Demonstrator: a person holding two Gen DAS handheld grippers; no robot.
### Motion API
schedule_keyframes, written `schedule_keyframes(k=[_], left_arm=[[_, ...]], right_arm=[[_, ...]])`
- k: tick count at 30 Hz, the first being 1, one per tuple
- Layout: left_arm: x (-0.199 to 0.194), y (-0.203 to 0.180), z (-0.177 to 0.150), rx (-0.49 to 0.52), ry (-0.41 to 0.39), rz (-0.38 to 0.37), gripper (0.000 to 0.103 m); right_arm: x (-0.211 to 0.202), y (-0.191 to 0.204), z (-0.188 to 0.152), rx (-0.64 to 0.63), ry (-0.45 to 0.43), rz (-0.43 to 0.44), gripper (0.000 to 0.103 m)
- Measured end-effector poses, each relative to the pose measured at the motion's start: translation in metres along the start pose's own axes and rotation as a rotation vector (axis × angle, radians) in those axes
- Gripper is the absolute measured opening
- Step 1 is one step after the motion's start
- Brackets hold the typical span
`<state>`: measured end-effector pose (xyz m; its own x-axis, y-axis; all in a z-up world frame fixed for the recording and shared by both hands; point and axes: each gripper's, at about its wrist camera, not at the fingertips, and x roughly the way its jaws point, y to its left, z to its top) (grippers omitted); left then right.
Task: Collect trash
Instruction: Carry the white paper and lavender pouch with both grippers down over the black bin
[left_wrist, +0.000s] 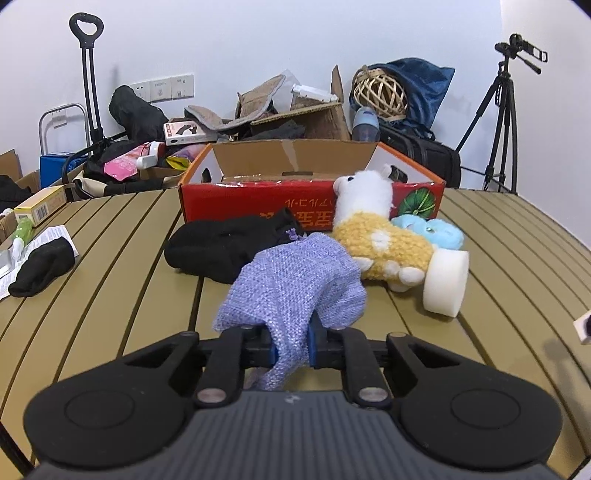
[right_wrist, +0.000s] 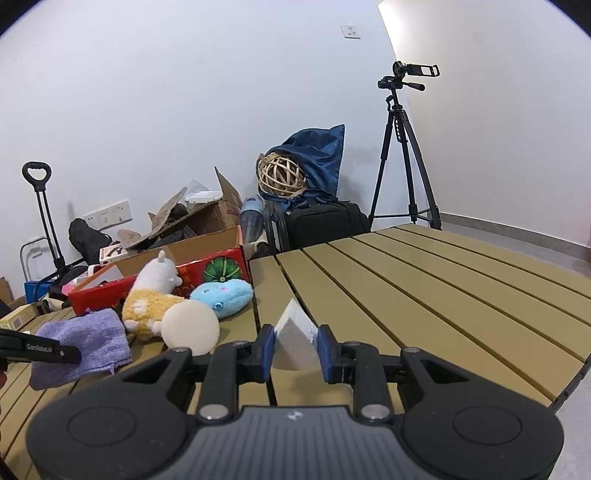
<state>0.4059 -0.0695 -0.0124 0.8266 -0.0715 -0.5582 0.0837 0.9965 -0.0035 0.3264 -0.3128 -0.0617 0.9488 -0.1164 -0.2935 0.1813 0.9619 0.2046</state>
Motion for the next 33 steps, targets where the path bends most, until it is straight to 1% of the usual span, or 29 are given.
schedule_keyframes(k=[5,18,33], left_arm=[[-0.015,0.001,-0.003,-0.008,-0.030,-0.015,0.012],[-0.051,-0.001,-0.017,0.001,-0.073,-0.050,0.012],[-0.098,-0.004,-0.049,0.051,-0.133,-0.107,0.012]], right_arm=[[-0.004,0.003,0.000,0.000,-0.006,0.016,0.024],[-0.015,0.014,-0.001,-0.005,-0.013,0.060,0.024],[-0.048,0.026,-0.012,-0.050,-0.047,0.107,0.024]])
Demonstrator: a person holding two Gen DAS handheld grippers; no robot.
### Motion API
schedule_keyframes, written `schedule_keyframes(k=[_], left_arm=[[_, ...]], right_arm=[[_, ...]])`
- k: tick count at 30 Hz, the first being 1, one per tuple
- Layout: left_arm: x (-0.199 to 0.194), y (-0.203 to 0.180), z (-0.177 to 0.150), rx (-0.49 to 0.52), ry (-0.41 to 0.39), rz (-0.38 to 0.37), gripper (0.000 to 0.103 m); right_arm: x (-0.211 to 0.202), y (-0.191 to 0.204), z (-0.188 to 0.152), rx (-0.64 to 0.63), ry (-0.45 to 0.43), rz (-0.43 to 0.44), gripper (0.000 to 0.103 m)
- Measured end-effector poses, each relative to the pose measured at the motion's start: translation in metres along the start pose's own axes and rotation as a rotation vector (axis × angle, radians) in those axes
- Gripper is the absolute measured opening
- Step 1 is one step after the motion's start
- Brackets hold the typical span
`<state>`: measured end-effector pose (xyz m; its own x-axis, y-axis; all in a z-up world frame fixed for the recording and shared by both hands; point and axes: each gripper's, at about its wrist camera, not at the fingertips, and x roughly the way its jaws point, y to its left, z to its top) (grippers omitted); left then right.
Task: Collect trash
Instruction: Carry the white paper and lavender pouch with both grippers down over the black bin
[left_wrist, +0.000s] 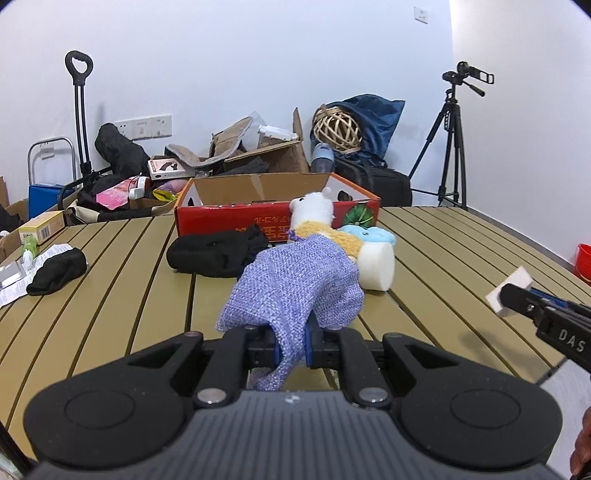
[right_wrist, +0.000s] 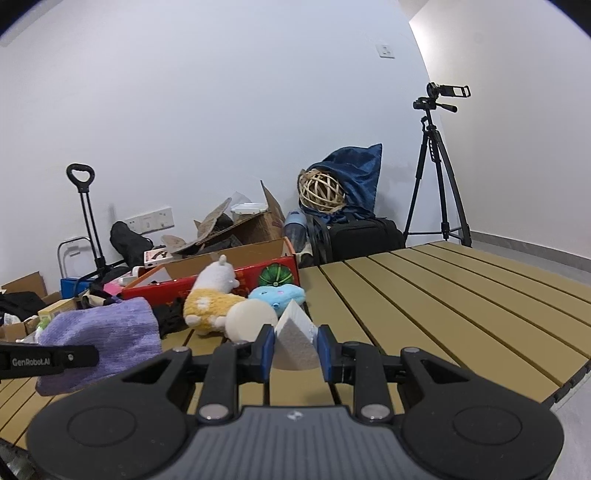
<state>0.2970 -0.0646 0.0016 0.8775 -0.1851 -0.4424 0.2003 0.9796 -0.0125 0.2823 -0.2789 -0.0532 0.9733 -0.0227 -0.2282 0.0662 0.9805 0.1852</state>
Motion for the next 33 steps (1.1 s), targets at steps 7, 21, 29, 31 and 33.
schedule_keyframes(k=[7,21,29,31,33], left_arm=[[-0.027,-0.003,-0.010,0.006,-0.025,-0.031,0.012],[-0.074,0.006,-0.045,-0.019,-0.006,-0.055,0.012],[-0.095,0.008,-0.063,-0.005,0.021,-0.051,0.012],[-0.102,0.008,-0.067,0.002,0.028,-0.048,0.012],[-0.108,0.009,-0.072,0.010,0.032,-0.045,0.012]], right_arm=[[-0.021,0.004,-0.011,-0.003,0.002,0.016,0.024],[-0.057,0.012,-0.037,-0.004,0.053,0.068,0.024],[-0.077,0.014,-0.055,-0.027,0.105,0.071,0.024],[-0.082,0.014,-0.060,-0.033,0.116,0.071,0.024],[-0.087,0.015,-0.063,-0.039,0.127,0.072,0.024]])
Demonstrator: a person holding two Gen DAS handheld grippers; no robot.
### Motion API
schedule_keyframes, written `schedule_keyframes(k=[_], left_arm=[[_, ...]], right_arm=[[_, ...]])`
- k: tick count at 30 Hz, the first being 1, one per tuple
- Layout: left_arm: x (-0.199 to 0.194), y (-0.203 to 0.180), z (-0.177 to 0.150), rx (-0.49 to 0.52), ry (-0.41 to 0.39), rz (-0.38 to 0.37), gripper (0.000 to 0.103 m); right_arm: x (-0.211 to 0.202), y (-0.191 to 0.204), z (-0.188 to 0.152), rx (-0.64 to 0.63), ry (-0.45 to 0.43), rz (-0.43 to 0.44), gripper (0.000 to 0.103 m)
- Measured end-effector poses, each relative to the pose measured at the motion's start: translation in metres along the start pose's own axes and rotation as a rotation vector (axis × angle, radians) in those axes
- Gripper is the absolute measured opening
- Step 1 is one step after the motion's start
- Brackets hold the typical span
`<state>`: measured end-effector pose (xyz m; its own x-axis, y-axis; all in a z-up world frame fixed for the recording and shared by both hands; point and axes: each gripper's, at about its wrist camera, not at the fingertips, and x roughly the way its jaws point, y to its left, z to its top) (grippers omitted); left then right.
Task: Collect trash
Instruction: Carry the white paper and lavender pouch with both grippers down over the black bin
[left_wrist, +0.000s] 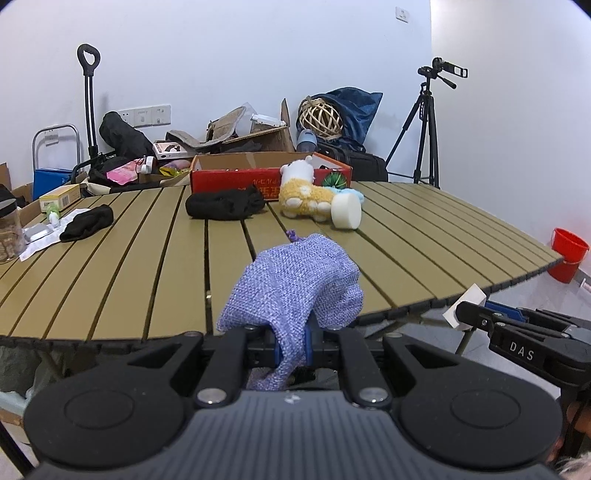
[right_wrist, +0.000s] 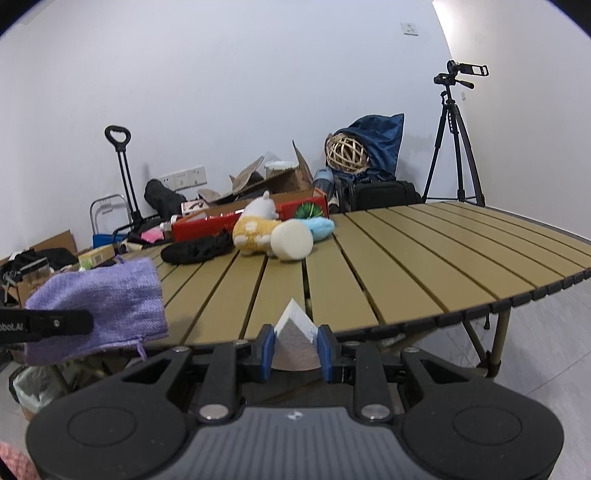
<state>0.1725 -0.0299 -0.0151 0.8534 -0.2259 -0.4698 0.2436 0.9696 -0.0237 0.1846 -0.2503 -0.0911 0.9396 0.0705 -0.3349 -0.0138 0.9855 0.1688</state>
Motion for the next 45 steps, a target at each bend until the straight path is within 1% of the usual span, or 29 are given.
schedule_keyframes(k=[7,15,21,27,41,45], left_arm=[[-0.018,0.005,-0.019,0.007,0.032,0.016,0.012],[-0.025,0.011,-0.041,0.014,0.097,0.044,0.012],[-0.027,0.016,-0.056,0.013,0.142,0.065,0.012],[-0.020,0.022,-0.072,0.007,0.200,0.090,0.012],[0.011,0.042,-0.103,-0.031,0.347,0.168,0.012],[0.018,0.048,-0.110,-0.034,0.375,0.195,0.012]], right_arm=[[-0.013,0.001,-0.016,-0.015,0.051,-0.004,0.024],[-0.024,0.005,-0.033,-0.048,0.108,-0.013,0.024],[-0.027,0.007,-0.050,-0.067,0.169,-0.020,0.024],[-0.025,0.009,-0.063,-0.085,0.227,-0.029,0.024],[-0.006,0.014,-0.088,-0.150,0.353,-0.046,0.024],[0.000,0.014,-0.094,-0.163,0.389,-0.049,0.024]])
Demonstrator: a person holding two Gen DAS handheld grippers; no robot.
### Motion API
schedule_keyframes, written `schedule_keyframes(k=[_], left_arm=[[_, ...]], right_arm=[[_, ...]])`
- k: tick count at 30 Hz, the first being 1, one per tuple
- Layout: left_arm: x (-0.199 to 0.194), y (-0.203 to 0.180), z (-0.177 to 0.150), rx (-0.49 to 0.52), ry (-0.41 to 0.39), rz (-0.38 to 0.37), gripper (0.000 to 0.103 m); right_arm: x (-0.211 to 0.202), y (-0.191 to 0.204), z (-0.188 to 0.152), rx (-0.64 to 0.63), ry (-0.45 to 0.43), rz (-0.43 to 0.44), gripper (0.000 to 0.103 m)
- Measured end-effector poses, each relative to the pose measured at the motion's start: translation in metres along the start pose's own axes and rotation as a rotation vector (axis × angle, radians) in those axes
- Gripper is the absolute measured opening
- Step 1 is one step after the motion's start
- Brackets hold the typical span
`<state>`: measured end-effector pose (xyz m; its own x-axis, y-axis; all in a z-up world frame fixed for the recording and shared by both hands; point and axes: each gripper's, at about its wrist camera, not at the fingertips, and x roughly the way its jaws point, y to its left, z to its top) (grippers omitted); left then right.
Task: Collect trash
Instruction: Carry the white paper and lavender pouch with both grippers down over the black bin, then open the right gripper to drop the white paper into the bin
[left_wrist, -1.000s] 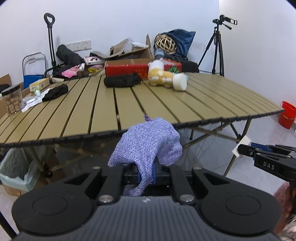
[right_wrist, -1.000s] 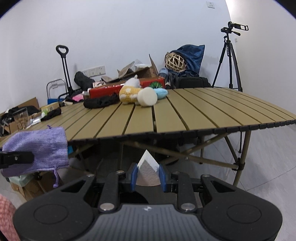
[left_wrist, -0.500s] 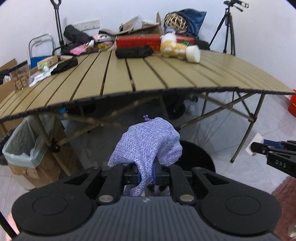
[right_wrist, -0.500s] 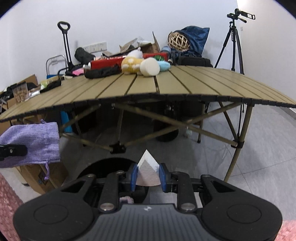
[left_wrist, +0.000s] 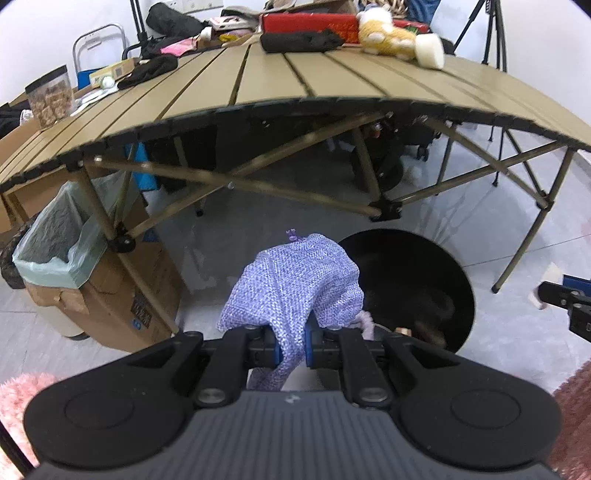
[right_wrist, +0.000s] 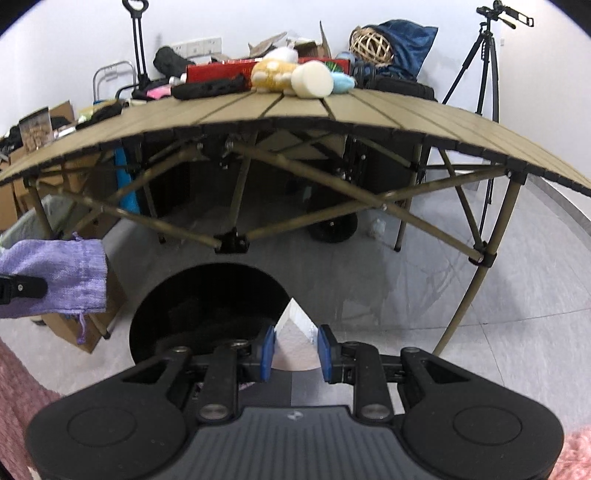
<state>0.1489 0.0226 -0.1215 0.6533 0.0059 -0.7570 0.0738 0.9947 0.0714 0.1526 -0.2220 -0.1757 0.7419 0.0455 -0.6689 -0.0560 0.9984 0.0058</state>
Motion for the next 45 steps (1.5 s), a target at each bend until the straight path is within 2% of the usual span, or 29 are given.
schedule_keyframes(k=[17,30,45], left_arm=[[0.042,0.021,-0.007,-0.038,0.127,0.084,0.012],[0.048,0.032,-0.007,-0.061,0.151,0.108,0.012],[0.052,0.039,-0.006,-0.086,0.160,0.122,0.012]], right_arm=[[0.039,0.007,-0.008,0.001,0.156,0.009,0.024],[0.063,0.038,0.007,-0.047,0.176,0.058,0.024],[0.098,0.075,0.041,-0.093,0.164,0.084,0.024]])
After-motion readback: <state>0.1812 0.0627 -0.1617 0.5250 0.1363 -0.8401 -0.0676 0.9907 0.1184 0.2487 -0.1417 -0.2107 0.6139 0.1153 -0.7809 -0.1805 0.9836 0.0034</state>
